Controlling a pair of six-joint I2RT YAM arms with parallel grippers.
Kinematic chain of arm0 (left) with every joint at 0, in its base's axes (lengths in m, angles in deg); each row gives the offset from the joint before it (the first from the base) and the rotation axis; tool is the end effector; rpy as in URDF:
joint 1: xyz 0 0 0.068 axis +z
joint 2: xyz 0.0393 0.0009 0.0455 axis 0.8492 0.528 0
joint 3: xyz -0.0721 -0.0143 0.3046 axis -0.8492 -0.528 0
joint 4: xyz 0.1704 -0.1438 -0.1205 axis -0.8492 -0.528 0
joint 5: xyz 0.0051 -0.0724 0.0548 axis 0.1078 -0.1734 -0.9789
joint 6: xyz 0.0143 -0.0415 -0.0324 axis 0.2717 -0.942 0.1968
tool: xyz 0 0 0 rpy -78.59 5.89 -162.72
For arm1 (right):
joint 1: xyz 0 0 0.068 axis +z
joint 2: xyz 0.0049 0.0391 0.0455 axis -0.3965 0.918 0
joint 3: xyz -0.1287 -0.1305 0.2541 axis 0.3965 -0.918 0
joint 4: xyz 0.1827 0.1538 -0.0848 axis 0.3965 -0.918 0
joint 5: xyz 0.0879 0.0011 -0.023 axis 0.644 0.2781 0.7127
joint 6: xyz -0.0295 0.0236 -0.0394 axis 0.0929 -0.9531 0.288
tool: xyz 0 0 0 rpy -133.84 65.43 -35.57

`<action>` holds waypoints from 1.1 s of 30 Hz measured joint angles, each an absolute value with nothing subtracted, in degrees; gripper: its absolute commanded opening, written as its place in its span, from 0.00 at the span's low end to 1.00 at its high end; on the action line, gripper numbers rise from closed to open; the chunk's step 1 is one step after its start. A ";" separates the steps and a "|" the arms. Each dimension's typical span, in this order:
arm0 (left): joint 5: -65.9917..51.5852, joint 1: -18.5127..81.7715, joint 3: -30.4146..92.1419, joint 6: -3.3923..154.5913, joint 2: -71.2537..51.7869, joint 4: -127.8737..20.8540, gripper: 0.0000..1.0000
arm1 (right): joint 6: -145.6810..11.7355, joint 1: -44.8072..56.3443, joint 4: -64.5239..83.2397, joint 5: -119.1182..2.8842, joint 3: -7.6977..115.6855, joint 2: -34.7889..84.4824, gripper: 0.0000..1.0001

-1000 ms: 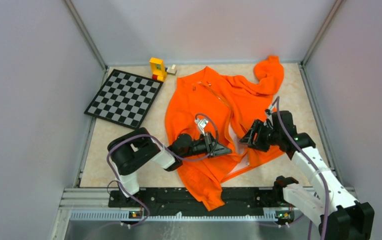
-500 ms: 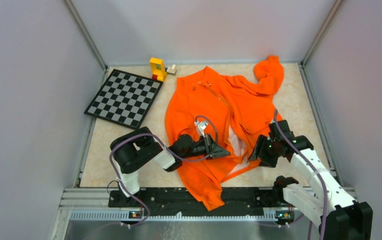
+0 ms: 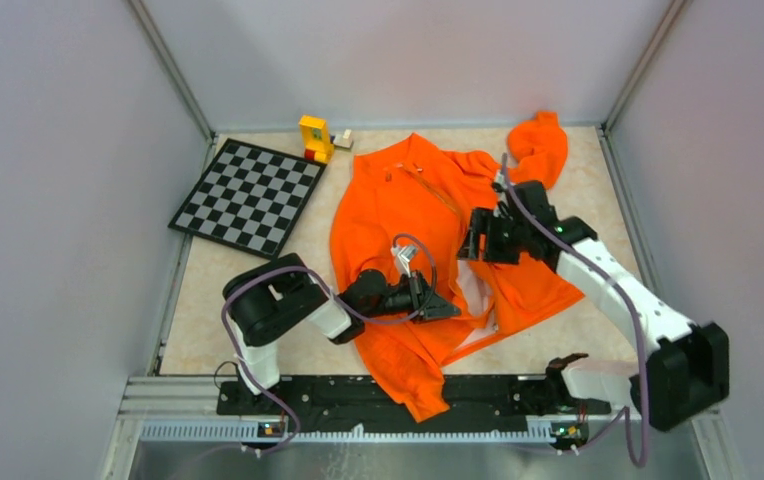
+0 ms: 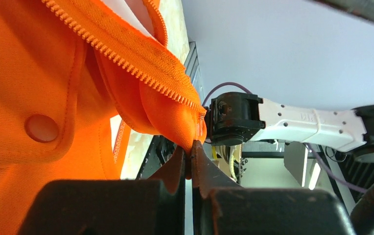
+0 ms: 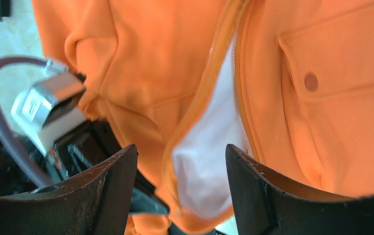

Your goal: Zip up the jacket

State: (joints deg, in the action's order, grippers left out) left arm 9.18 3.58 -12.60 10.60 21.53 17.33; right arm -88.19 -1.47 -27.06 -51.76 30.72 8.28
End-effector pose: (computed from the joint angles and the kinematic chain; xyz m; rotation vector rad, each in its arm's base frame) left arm 0.1746 -0.2716 0.1783 0.0112 2.1349 -1.9350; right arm 0.1858 0.0843 0.3155 0.0200 2.5149 0.6742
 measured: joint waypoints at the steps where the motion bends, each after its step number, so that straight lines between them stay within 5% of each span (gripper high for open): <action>1: 9.16 3.52 -12.60 10.58 21.53 17.18 0.00 | -87.77 -0.05 -27.13 -53.27 32.86 11.14 0.65; 5: 9.11 2.58 -12.44 10.14 21.53 16.31 0.19 | -86.68 4.63 -27.24 -58.18 36.93 20.98 0.65; 13: 8.30 0.37 -13.03 12.29 19.22 10.56 0.83 | -86.79 6.14 -27.48 -59.91 29.30 20.28 0.63; 24: 1.38 8.83 -10.96 24.15 -0.45 -17.53 0.89 | -87.42 6.16 -27.11 -58.86 21.30 2.83 0.65; 33: 6.29 13.68 12.69 25.93 20.33 -28.15 0.77 | -90.29 9.90 -25.79 -63.28 19.22 -3.39 0.65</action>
State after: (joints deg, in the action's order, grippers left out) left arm 6.29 13.68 12.69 25.93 20.33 -28.15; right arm -90.29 9.90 -25.79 -63.28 19.22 -3.39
